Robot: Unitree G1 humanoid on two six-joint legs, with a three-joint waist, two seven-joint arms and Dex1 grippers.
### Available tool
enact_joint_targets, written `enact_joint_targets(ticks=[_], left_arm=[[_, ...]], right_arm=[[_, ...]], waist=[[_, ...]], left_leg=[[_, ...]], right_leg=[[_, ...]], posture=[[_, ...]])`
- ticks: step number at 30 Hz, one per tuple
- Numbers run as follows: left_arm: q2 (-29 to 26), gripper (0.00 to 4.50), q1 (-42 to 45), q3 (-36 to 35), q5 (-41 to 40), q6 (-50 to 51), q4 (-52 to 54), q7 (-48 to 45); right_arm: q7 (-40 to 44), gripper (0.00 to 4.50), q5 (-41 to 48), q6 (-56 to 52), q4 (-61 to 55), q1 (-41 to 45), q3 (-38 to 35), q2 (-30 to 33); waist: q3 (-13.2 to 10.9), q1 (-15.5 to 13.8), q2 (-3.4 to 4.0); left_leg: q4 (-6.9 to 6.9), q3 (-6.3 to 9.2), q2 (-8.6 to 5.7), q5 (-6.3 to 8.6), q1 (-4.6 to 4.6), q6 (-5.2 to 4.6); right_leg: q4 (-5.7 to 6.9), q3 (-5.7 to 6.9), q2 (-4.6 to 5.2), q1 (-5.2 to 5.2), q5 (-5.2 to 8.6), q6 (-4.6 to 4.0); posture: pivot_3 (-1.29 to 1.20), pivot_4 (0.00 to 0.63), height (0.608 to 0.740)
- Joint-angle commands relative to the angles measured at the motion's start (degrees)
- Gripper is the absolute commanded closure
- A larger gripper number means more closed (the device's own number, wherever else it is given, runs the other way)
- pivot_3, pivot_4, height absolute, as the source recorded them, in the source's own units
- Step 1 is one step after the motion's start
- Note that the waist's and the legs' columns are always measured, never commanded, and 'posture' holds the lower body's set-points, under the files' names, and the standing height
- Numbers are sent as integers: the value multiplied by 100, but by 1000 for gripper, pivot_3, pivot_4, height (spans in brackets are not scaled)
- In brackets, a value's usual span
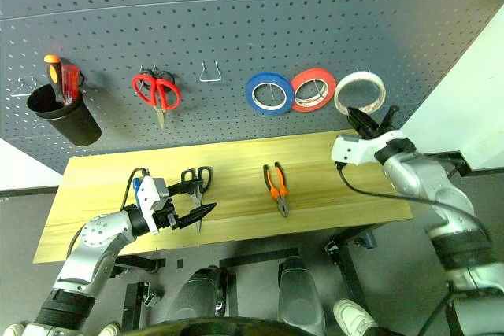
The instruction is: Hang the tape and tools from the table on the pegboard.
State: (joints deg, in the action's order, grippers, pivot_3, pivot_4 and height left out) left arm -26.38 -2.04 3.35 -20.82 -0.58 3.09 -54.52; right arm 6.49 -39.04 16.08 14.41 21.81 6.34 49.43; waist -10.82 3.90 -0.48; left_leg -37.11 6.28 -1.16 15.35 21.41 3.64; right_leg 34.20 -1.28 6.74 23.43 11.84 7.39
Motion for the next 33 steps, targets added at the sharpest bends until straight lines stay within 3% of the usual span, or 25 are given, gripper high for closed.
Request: enact_joint_targets(ticks=[1,8,12,17,19,21,24,27,30,33], left_arm=[[-7,922,31,-75,-77,29,345,64],[-16,922,-89,-81,-30,-21,402,146],[-47,922,-151,-84,22,-47,404,176],[-96,922,-201,-135,8,-59,397,168],[-147,922,-220,-181,22,-73,351,167],[-258,922,-221,-204,178,-97,185,206],[-419,922,-195,-155,371,-186,-63,134],[-739,922,-12,-30,636,226,-526,60],[-889,922,156,52,623,341,-880,-255],[-840,922,476,69,627,268,-1253,-443]], right_arm=[[55,4470,219,276,891,539,28,64],[348,4470,634,866,2338,1172,222,-98],[453,3364,815,1045,2599,1324,233,-123],[362,1668,761,1106,2284,1014,261,-58],[692,1668,1022,1225,1855,640,277,-111],[1581,1668,1716,1057,1141,0,402,-335],[2299,1668,2497,397,401,-564,375,-735],[2843,1668,3481,-1140,-319,-906,263,-1506],[3092,1087,3690,-2143,-635,-961,363,-1851],[3208,96,3748,-3333,-824,-863,531,-2094]], waist=[[0,8,0],[1,19,2],[1,12,2],[1,10,2],[1,9,2],[1,5,1],[1,21,1],[-2,44,3],[-1,26,3],[-1,-20,3]], left_leg=[[0,-1,0,0,-1,0],[3,-2,0,-1,-6,-1],[3,-2,0,-1,-5,-1],[2,-2,0,-1,-6,-1],[3,-1,0,-1,-6,-1],[5,1,0,0,-6,-1],[7,5,3,2,-9,-6],[-4,-1,3,2,-13,-6],[-10,2,3,1,-19,-8],[-11,9,4,1,-15,-8]], right_leg=[[-1,-1,0,0,0,0],[3,-2,-2,-1,-1,-2],[2,-3,-1,-1,-2,-2],[4,-4,-2,-1,-2,-2],[5,-4,-2,-1,-2,-2],[4,-3,-3,-1,-1,0],[4,-3,-7,-5,2,4],[11,-10,-7,-4,1,2],[22,-10,-11,-5,5,9],[24,-5,-11,-3,7,9]], posture=[[-101,121,733],[-86,116,733],[-82,117,733],[-88,127,733],[-98,130,733],[-104,134,733],[-113,139,733],[-112,144,733],[-107,145,733],[-105,145,733]])
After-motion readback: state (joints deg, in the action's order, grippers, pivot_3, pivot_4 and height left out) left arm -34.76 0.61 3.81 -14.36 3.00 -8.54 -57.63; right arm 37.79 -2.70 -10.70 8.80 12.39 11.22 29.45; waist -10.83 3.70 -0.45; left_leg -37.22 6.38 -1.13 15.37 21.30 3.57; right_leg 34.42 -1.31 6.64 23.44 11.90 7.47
